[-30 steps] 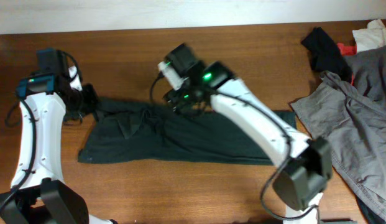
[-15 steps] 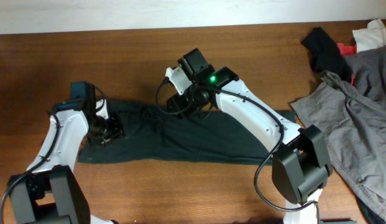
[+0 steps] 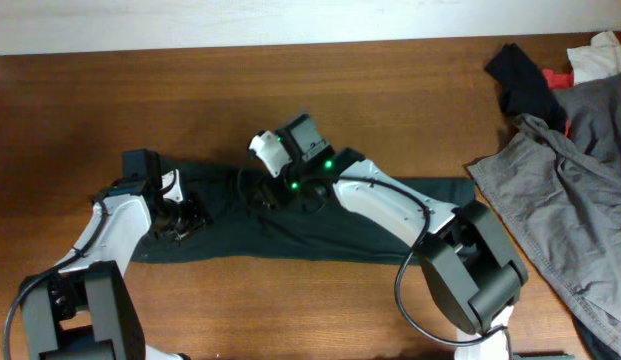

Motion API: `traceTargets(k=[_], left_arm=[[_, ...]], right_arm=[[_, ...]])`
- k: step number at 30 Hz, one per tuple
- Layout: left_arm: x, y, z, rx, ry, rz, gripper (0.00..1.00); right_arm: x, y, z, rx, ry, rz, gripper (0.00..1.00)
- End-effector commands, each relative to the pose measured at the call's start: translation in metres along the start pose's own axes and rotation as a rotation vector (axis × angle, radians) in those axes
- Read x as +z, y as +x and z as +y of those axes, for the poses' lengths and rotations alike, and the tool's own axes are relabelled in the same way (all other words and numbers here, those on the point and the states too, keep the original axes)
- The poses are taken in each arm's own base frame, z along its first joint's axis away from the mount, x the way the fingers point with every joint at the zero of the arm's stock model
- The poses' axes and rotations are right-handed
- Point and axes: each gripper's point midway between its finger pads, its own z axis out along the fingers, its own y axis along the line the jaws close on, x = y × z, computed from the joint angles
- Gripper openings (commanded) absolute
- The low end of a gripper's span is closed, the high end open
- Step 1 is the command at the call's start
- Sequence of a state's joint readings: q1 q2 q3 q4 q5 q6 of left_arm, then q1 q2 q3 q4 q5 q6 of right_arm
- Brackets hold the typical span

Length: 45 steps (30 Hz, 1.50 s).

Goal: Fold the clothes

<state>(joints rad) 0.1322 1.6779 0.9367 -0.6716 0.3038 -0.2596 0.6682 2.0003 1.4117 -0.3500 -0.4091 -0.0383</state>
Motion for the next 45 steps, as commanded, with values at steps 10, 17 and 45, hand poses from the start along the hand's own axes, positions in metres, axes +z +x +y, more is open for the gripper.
traceTargets(k=[10,17,45], left_arm=[[0.007,-0.01,-0.001,-0.003,0.019,-0.045,0.36],[0.007,-0.016,0.003,0.003,-0.005,-0.073,0.36],[0.014,-0.018,0.006,-0.003,-0.004,-0.108,0.24]], right_arm=[[0.018,0.014,-0.003,-0.028,0.045,0.033,0.64],[0.029,0.022,-0.008,-0.021,0.045,0.049,0.64],[0.037,0.016,-0.008,-0.038,0.043,0.017,0.44]])
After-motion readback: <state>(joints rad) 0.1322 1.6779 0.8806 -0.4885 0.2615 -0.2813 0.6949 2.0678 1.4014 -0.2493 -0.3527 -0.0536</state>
